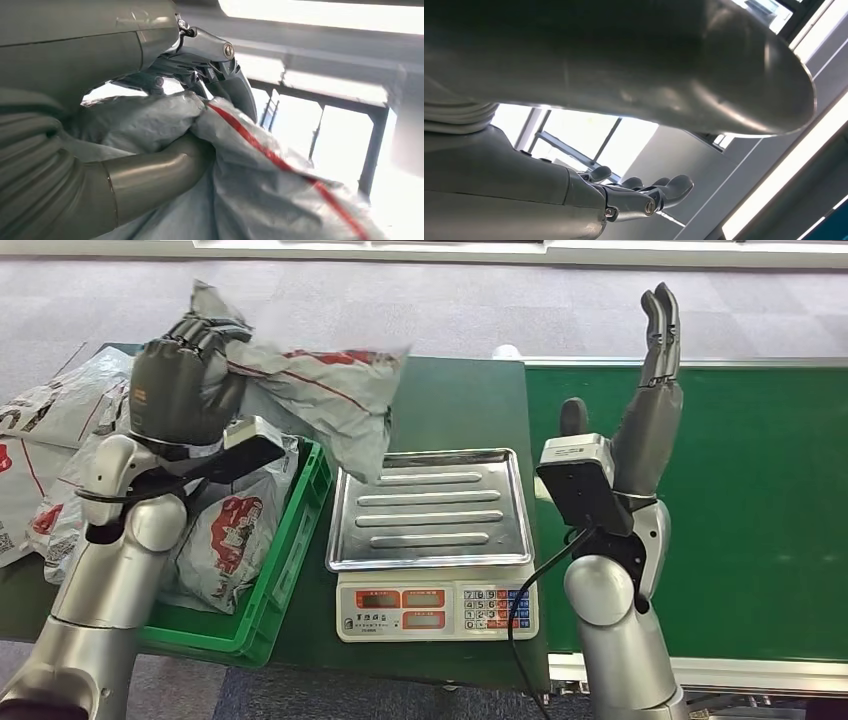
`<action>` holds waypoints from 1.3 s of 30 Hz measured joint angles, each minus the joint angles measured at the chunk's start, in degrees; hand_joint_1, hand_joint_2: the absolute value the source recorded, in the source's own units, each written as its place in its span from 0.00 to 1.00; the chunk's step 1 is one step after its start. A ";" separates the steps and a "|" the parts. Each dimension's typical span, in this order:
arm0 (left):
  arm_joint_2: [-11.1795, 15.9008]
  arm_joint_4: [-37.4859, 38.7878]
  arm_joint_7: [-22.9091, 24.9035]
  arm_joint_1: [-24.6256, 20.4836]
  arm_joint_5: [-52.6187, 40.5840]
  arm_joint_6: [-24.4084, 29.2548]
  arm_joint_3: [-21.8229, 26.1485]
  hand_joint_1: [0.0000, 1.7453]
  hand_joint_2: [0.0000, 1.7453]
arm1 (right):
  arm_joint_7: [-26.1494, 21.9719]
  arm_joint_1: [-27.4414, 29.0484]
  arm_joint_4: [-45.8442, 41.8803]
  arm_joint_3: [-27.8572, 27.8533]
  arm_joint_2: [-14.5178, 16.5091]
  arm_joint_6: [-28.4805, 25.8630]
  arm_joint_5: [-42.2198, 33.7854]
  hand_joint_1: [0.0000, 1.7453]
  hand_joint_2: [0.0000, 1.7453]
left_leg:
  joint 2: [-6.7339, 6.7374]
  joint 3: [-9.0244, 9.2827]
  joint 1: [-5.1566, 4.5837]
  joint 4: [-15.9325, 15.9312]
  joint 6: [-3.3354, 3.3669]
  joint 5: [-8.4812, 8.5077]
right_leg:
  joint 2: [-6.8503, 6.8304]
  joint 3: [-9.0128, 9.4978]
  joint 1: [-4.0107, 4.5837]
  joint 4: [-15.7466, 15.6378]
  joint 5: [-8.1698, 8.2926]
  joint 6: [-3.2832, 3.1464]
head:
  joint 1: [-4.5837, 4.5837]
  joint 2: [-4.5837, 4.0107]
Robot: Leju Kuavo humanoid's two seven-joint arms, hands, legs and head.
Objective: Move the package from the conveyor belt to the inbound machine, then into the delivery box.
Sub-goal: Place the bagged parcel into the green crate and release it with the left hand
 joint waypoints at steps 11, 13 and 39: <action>-1.47 -3.52 5.64 0.11 -10.65 8.25 11.38 0.66 1.00 | 0.17 -0.17 -0.07 -0.14 0.02 -0.49 -0.46 0.00 0.00 | -0.10 -0.11 0.03 0.00 0.00 0.02 | -0.11 -0.01 0.05 0.00 -0.01 -0.03 | 0.00 0.00; -1.11 -1.55 10.01 -0.89 -19.05 9.39 12.47 0.16 1.00 | -0.01 -0.67 0.13 -0.14 0.02 -0.45 -0.91 0.00 0.00 | -0.12 -0.11 0.03 0.00 0.00 0.03 | -0.14 0.01 0.04 0.00 -0.01 -0.03 | 0.00 0.00; -1.03 18.67 20.03 -1.99 -30.66 23.76 16.16 0.00 0.00 | 0.75 -3.51 2.19 -0.14 0.98 0.21 -1.42 0.00 0.00 | -0.10 -0.17 0.05 0.00 -0.05 0.10 | -0.10 -0.10 0.04 0.00 0.09 -0.12 | -0.01 0.00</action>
